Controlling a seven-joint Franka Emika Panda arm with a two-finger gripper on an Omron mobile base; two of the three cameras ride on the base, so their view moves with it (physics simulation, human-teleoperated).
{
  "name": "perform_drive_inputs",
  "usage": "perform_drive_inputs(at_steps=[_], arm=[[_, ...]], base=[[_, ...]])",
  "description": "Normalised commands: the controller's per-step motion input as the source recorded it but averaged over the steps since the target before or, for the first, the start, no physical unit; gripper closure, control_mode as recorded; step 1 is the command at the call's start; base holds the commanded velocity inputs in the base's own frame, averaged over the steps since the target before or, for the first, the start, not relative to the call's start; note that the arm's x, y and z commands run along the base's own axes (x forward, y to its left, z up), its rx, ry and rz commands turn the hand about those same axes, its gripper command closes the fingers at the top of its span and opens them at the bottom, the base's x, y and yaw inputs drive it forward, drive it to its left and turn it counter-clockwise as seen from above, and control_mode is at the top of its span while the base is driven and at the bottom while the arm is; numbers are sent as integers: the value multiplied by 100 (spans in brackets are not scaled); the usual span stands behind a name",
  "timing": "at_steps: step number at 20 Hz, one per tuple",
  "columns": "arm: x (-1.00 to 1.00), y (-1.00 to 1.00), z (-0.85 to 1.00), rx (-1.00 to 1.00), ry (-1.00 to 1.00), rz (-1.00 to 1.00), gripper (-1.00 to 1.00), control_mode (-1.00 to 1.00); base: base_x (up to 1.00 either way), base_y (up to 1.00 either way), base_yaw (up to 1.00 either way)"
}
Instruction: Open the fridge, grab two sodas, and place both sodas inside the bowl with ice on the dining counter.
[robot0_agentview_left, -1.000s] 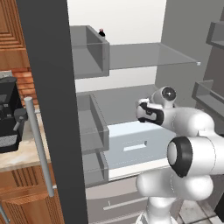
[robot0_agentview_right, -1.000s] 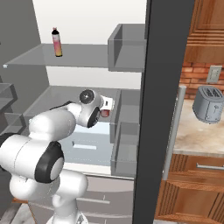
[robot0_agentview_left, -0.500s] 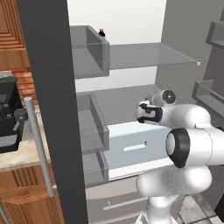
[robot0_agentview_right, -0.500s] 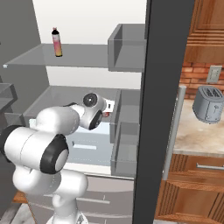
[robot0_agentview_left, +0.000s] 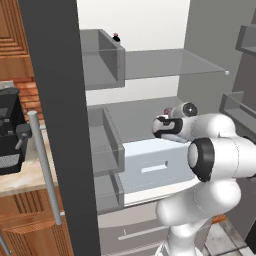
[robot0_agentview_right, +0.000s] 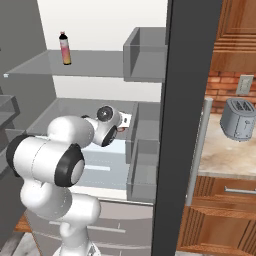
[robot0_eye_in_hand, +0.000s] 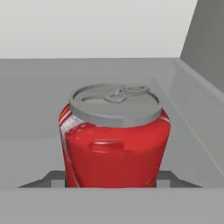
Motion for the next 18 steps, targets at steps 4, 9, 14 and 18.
perform_drive_inputs(at_steps=[4, 9, 14, 18], arm=[[5, 2, -7, 0, 0, 5, 100, -100], [-3, 2, 0, 0, 1, 0, 100, -100], [-23, 0, 3, 0, -6, -1, 100, -100], [-31, 1, 15, 0, -11, 0, 100, -100]], base=[[0, 0, 0], [0, 0, 0], [0, 0, 0], [0, 0, 0]])
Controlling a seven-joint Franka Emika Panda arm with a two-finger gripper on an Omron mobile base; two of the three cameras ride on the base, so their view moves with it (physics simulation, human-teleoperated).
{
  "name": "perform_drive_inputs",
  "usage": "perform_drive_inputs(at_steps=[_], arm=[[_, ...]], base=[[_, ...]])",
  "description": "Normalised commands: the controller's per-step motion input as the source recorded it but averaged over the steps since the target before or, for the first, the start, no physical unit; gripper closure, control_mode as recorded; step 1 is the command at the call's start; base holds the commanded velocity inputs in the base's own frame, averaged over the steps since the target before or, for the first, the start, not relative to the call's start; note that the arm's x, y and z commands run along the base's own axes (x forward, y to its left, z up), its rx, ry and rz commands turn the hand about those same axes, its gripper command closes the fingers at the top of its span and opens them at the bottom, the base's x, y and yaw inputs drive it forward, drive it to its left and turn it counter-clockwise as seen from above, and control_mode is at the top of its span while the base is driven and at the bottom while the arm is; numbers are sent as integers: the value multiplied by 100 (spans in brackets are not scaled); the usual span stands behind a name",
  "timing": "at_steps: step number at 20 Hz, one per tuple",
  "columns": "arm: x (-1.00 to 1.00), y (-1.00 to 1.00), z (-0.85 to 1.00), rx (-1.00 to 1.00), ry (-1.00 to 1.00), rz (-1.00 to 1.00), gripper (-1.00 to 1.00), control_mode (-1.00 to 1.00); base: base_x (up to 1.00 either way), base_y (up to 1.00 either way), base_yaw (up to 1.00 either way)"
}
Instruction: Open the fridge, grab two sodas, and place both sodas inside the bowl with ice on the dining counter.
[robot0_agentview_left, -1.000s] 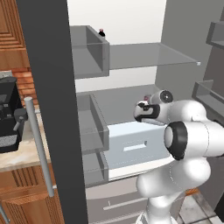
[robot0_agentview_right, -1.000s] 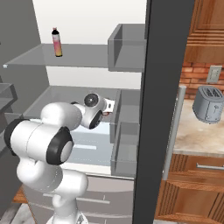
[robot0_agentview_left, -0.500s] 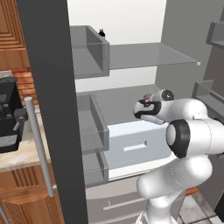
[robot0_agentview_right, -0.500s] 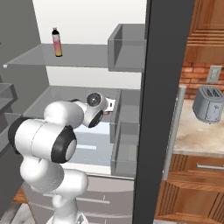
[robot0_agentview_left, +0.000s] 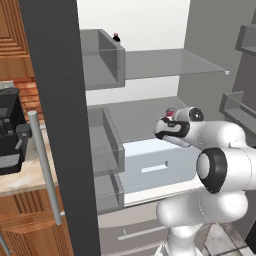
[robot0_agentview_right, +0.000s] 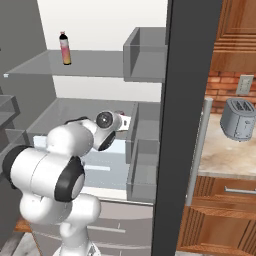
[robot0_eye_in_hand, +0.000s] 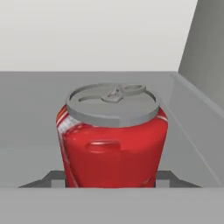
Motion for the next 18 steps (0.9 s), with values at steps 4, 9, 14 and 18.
perform_drive_inputs(at_steps=[4, 9, 14, 18], arm=[[-40, 5, 27, 0, -13, 0, 100, -100], [-26, 14, 53, 2, -2, 0, 100, -100], [-7, 3, 81, 11, 7, -2, 100, -100], [-9, 0, 80, 15, 19, -4, 100, -100]], base=[[0, 0, 0], [0, 0, 0], [0, 0, 0], [0, 0, 0]])
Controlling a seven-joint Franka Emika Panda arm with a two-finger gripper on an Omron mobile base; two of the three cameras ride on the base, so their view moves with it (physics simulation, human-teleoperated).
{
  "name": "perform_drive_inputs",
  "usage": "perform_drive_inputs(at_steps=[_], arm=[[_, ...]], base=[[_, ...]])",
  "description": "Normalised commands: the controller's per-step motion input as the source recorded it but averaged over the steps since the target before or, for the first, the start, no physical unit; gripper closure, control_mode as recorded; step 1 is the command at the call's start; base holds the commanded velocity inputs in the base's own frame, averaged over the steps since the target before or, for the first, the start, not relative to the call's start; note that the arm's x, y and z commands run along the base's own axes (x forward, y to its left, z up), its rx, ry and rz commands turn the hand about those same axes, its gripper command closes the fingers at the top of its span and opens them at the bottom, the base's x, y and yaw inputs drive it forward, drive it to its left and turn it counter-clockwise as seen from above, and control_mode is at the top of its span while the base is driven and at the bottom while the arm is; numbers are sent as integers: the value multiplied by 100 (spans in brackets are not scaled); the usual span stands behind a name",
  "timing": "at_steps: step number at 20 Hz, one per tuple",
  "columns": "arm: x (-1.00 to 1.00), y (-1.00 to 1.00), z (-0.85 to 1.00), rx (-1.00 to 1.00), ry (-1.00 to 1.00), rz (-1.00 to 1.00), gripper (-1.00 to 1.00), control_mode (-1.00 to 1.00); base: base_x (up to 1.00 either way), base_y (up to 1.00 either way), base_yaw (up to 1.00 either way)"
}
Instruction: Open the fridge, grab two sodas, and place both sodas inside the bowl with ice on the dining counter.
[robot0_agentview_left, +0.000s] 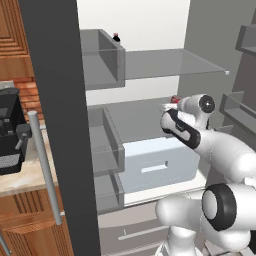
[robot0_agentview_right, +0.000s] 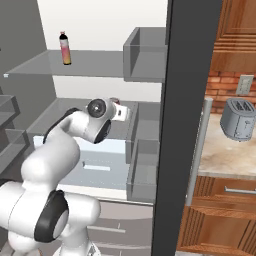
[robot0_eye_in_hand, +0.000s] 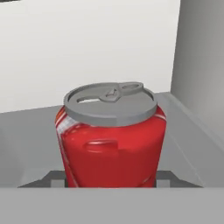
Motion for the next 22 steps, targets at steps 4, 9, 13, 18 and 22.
perform_drive_inputs(at_steps=[4, 9, 13, 18, 22], arm=[[-35, 8, 28, 8, 20, -1, 100, -100], [-68, 31, 0, 0, 4, 0, 100, -100], [-72, 31, 21, -2, 0, 0, 100, -100], [-77, 16, 33, 0, 0, 0, 100, -100], [-92, 9, 9, 0, 0, 0, 100, -100]], base=[[0, 0, 0], [0, 0, 0], [0, 0, 0], [0, 0, 0], [0, 0, 0]])
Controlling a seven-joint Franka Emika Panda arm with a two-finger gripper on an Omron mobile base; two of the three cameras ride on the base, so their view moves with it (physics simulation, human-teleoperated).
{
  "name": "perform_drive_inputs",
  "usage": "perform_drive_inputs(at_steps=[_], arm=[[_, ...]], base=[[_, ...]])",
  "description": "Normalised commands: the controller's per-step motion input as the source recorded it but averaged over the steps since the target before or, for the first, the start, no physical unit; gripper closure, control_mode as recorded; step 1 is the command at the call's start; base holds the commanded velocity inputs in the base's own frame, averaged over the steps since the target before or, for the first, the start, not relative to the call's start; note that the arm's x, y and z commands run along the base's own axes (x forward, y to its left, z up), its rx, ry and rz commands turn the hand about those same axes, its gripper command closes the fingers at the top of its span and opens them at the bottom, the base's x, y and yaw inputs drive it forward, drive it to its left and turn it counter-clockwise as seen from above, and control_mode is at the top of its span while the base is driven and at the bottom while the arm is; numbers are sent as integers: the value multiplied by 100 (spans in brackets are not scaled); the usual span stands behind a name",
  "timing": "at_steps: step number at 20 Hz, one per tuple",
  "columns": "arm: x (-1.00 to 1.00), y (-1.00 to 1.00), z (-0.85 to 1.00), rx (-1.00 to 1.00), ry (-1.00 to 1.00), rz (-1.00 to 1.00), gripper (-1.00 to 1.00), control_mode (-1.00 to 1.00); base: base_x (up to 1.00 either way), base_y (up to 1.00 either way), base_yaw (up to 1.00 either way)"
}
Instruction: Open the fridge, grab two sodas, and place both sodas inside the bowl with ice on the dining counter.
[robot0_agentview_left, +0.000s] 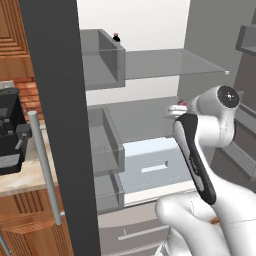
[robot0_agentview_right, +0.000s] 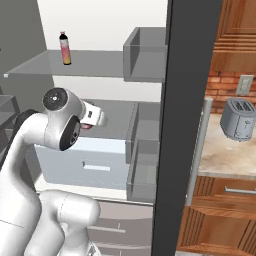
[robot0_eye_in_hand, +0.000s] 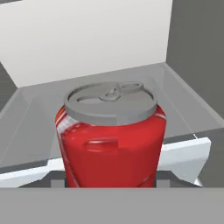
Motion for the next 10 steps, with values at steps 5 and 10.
perform_drive_inputs(at_steps=[5, 10], arm=[[-100, 16, -14, -1, -2, 0, 100, -100], [-100, 1, -2, -1, -8, 0, 100, -100]], base=[[0, 0, 0], [0, 0, 0]])
